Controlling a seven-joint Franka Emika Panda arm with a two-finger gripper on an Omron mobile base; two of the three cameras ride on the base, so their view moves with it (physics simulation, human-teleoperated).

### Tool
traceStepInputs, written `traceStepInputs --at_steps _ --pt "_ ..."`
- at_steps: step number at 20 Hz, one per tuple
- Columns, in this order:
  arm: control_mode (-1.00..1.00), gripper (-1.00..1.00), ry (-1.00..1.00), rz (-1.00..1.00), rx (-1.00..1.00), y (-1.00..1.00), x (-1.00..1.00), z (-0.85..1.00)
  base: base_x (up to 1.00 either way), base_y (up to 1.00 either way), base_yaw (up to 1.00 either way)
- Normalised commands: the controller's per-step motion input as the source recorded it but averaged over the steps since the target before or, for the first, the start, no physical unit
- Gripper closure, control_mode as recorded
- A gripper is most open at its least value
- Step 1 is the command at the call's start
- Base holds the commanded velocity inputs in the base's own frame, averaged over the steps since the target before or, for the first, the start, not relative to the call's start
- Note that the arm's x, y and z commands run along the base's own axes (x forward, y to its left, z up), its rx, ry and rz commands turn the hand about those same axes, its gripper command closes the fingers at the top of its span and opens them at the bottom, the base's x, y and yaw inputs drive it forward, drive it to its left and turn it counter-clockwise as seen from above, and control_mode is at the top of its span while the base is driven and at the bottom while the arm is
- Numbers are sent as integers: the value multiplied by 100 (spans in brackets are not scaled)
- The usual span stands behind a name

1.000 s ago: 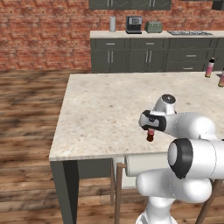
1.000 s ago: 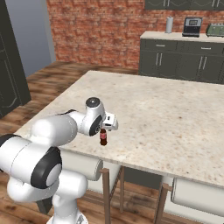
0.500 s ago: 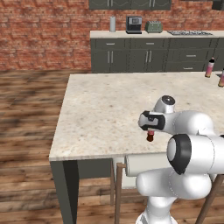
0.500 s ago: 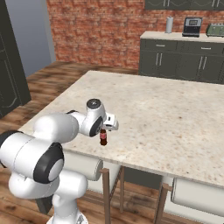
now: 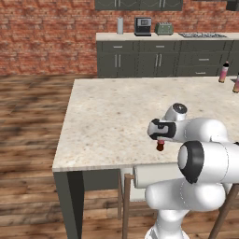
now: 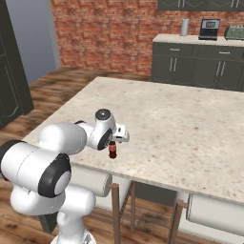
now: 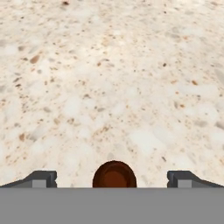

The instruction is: Place the large bottle from the dining counter next to the other large bottle outside the sink, and place the small bottle from the dining counter next to the other small bottle inside the sink.

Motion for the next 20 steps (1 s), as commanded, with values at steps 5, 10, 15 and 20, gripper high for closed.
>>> traceStepInputs --at_steps 5,10,15,20 --pt "-100 -100 -2 2 0 0 4 -5 0 0 0" --pt "-100 -100 -2 2 0 -1 3 -3 0 0 0" --pt "-100 100 -2 2 0 -3 4 -6 0 0 0" --pt "-100 100 -1 2 0 0 0 -10 0 0 0"
